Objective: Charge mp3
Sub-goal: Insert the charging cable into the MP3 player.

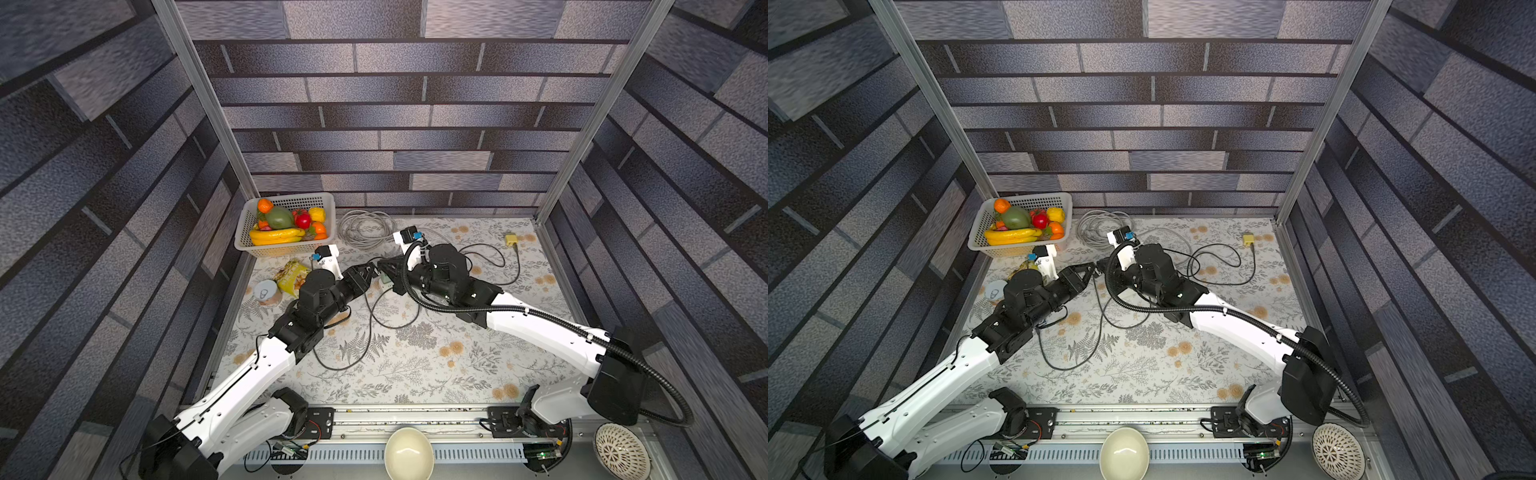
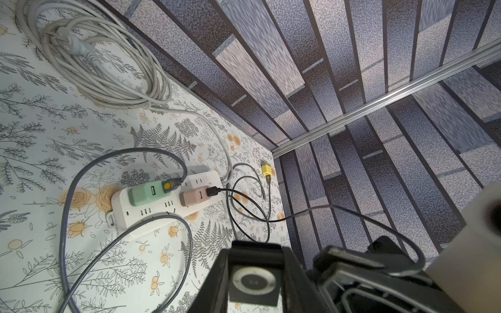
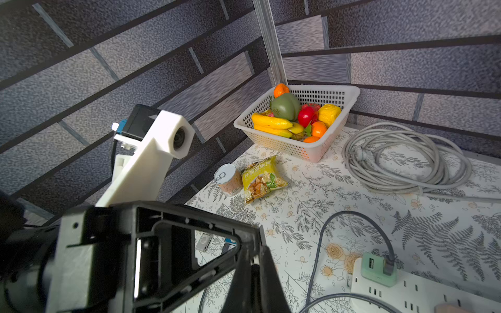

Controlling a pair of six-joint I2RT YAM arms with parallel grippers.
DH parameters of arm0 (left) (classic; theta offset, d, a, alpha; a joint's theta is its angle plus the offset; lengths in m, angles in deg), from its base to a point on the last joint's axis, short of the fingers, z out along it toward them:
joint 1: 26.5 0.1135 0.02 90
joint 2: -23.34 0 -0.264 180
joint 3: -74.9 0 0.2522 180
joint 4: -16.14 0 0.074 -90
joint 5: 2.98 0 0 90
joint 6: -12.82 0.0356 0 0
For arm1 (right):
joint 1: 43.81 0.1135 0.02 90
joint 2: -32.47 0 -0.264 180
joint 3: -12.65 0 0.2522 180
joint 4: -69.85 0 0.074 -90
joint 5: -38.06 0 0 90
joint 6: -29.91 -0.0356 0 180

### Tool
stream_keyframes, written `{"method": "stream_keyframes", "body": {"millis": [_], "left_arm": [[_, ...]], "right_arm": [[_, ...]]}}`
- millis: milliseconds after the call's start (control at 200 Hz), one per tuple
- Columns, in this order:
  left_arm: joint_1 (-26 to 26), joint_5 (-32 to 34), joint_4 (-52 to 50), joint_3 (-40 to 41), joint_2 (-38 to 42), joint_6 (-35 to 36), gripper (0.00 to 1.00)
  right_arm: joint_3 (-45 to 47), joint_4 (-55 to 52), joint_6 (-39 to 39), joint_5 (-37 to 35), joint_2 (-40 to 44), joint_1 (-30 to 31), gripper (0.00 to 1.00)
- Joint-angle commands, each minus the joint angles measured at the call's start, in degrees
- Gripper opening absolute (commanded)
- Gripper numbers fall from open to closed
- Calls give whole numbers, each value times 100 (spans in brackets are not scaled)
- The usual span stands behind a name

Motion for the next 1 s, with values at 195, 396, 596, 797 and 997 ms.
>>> {"method": "stream_keyframes", "body": {"millis": [195, 396, 596, 797, 997], "left_arm": [[-29, -1087, 1716, -69, 529, -311, 1], [215, -1078, 1918, 146, 644, -680, 1], [208, -1122, 2087, 137, 536, -758, 1], [208, -1147, 1969, -14, 501, -693, 1], [192, -1139, 2049, -48, 416, -710, 1]], "right_arm": [[507, -461, -122, 19, -159, 79, 0], [888, -126, -116, 130, 53, 83, 0], [886, -118, -79, 267, 15, 86, 0], [876, -281, 77, 309, -96, 136, 0], [729, -572, 256, 249, -329, 226, 0]]}}
